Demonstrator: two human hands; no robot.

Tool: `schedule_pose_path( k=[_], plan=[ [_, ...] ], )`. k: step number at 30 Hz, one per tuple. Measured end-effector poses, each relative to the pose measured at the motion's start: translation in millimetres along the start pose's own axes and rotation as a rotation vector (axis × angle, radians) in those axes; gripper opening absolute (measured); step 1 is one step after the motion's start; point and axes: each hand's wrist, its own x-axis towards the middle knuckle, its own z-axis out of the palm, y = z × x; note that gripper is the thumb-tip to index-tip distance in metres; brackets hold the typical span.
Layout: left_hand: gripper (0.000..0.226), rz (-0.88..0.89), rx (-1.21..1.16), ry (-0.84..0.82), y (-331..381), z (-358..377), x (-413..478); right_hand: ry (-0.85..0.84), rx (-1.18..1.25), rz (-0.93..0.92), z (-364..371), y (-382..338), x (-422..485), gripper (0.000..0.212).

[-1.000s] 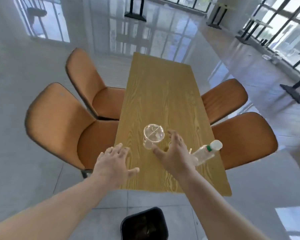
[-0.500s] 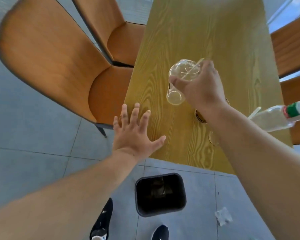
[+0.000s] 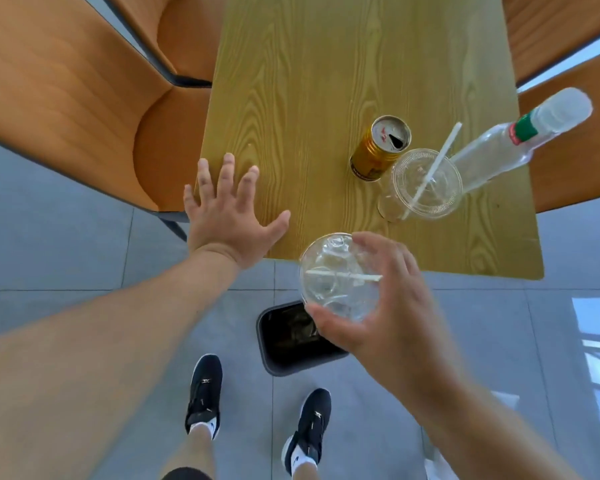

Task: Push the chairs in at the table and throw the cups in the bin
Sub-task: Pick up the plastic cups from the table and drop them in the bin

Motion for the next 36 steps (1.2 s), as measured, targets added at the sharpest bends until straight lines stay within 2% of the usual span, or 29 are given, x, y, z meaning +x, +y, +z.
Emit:
schedule_pose_path(
  k=[5,11,13,15,18,21,23,26,30,32,36],
  plan=[
    [0.089,0.004,0.002,0.018,-1,2,0,-0.1,-0.019,0.091,31,31,-53,0.09],
    [0.087,0.04,0.052,0.016,-2,4,1,-0.227,-0.148,0.215,83,83,-49,0.119],
    [0.079,0.106,0.056,0.003,-2,0,0,-0.221,-0.139,0.217,86,84,-44,0.114],
    [0.073,0.131,0.052,-0.025,2,-2,0,-0.127,-0.149,0.137,78,77,-35,0.098],
    [0.071,0.042,-0.003,-0.038,21,1,0,0.177,-0.114,0.065,45,63,-5,0.078],
    [0.071,0.03,0.001,-0.01,31,5,1,0.486,-0.024,0.057,3,58,36,0.08],
    [0.071,0.131,0.041,-0.014,28,7,1,0.576,-0.008,0.101,-17,57,60,0.086],
    [0.07,0.243,0.061,-0.023,26,8,1,0.617,-0.061,0.109,-26,56,85,0.089],
    [0.069,0.229,0.045,-0.01,28,9,0,0.608,-0.127,0.067,-25,56,104,0.088],
    [0.069,0.223,0.041,-0.004,27,10,0,0.569,-0.134,0.104,-24,58,111,0.089],
    [0.069,0.221,0.031,0.017,27,12,-1,0.498,-0.151,0.128,-13,69,111,0.079]
  ],
)
